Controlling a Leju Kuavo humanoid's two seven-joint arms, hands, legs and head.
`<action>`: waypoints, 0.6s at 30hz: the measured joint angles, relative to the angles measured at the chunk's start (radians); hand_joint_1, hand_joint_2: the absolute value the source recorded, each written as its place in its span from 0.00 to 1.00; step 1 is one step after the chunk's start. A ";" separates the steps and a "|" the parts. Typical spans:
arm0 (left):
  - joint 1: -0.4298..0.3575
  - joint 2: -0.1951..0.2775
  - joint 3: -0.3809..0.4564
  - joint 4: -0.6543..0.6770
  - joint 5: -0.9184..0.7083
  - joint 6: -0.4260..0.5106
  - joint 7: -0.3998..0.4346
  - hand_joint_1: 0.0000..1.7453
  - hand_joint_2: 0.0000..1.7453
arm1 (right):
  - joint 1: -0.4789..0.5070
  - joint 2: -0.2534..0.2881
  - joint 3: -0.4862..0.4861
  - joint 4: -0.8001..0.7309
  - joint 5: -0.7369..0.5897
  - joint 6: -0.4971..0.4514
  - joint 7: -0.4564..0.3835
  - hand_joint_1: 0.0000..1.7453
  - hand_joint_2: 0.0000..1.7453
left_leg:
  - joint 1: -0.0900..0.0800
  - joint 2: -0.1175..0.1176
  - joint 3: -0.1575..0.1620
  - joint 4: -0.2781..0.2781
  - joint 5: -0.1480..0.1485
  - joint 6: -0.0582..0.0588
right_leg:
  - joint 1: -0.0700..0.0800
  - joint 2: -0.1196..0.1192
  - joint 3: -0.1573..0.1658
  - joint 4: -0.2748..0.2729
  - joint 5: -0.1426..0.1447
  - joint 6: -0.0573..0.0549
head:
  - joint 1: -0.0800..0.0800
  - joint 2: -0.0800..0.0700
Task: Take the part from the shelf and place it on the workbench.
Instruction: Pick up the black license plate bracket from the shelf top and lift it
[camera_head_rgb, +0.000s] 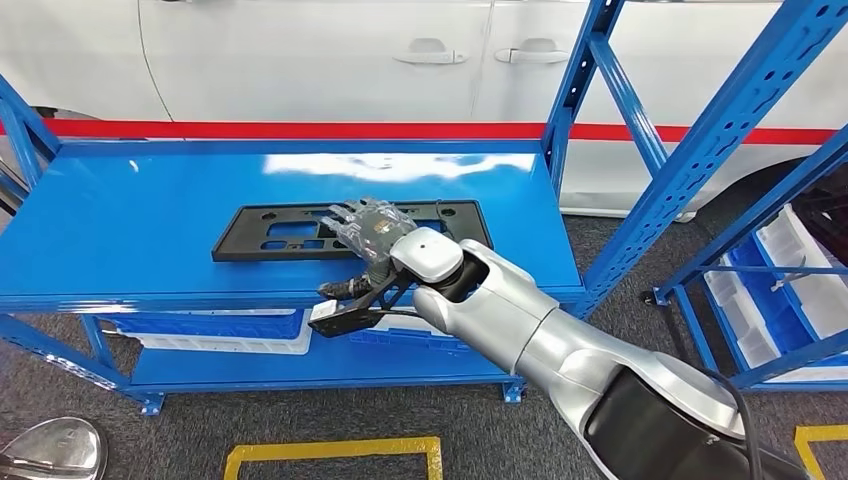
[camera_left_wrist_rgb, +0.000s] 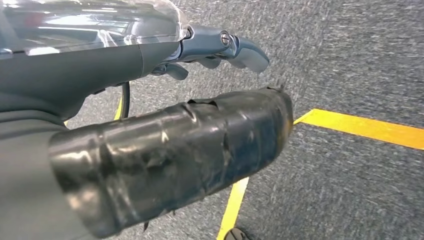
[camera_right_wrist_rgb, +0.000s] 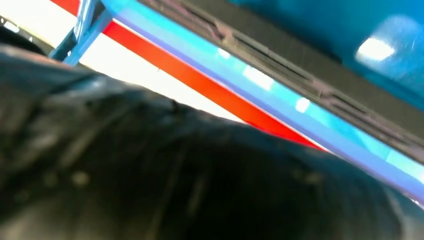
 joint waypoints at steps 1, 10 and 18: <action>0.000 0.000 0.000 0.000 0.000 0.000 0.000 0.00 0.00 | 0.001 -0.001 0.000 0.001 0.000 0.000 0.000 0.00 0.00 | -0.001 0.000 0.002 0.000 -0.002 0.004 | -0.003 -0.001 -0.035 0.067 -0.029 0.005 | 0.000 0.000; 0.000 -0.008 0.000 0.000 0.000 0.000 -0.001 0.00 0.00 | -0.001 -0.006 0.000 0.005 -0.005 0.000 0.001 0.00 0.00 | 0.004 0.000 0.022 -0.012 -0.011 -0.006 | 0.017 -0.006 -0.003 -0.098 0.098 -0.041 | 0.000 0.000; 0.000 -0.005 0.000 0.000 0.000 0.004 0.000 0.00 0.00 | 0.004 -0.015 0.001 0.006 -0.021 -0.003 -0.003 0.00 0.00 | -0.002 0.003 -0.075 0.195 -0.114 -0.032 | 0.005 -0.011 0.051 -0.170 0.116 -0.052 | 0.000 0.000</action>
